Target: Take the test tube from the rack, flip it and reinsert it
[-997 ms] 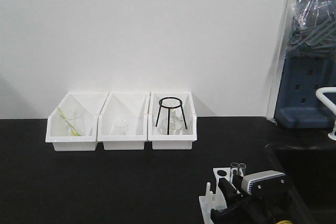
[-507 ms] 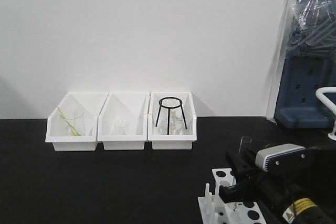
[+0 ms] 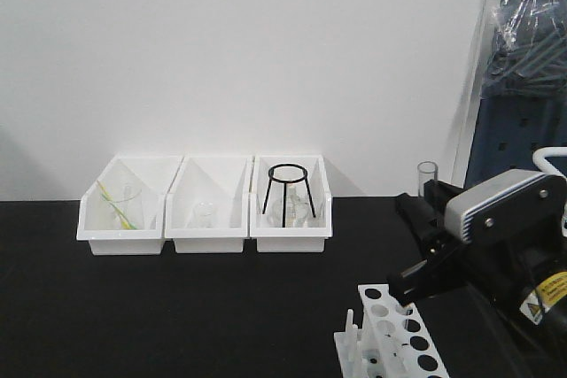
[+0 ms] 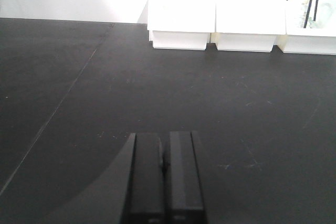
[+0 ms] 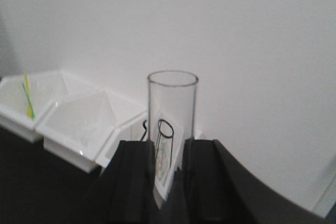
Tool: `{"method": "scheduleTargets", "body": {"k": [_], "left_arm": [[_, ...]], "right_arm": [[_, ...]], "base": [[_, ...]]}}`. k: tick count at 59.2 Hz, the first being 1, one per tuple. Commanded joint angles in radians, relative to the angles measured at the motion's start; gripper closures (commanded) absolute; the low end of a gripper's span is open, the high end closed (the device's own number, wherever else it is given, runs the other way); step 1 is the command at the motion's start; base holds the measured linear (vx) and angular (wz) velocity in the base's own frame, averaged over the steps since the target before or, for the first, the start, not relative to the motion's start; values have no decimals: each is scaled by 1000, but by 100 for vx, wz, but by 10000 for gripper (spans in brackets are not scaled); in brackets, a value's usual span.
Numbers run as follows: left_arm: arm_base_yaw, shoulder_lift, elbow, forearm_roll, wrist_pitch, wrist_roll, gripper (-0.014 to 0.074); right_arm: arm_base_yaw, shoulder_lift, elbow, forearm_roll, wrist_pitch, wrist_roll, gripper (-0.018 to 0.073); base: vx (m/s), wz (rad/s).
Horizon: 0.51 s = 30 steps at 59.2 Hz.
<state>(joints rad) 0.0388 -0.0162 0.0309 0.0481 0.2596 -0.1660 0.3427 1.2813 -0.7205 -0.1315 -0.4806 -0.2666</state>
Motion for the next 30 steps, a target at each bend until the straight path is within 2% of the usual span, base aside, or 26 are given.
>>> {"method": "scheduleTargets", "body": {"k": [1,8,14,18,26,30], "left_arm": [[-4,-11,2,-5,-79,0,603],[-4,-11,2,-5,-79,0,603],[-4,-11,2,-5,-79,0,603],[-4,-11,2,-5,-79,0,603],[-4,-11,2,-5,-79,0,603],[-4,-11,2,-5,-79,0,603]], "right_arm": [[0,-46,-50,-147,67,-223,571],[0,-70,-56,-288,210,-471,570],[0,-89,-56,-303,277,-642,568],[0,-95,-56,-291,298,-705,568],[0,-101,-56,-228,303,-699,568],[0,-101,-56,-84,272,-595,568]], "base": [[0,0],[0,0],[0,0],[0,0],[0,0],[0,0]]}}
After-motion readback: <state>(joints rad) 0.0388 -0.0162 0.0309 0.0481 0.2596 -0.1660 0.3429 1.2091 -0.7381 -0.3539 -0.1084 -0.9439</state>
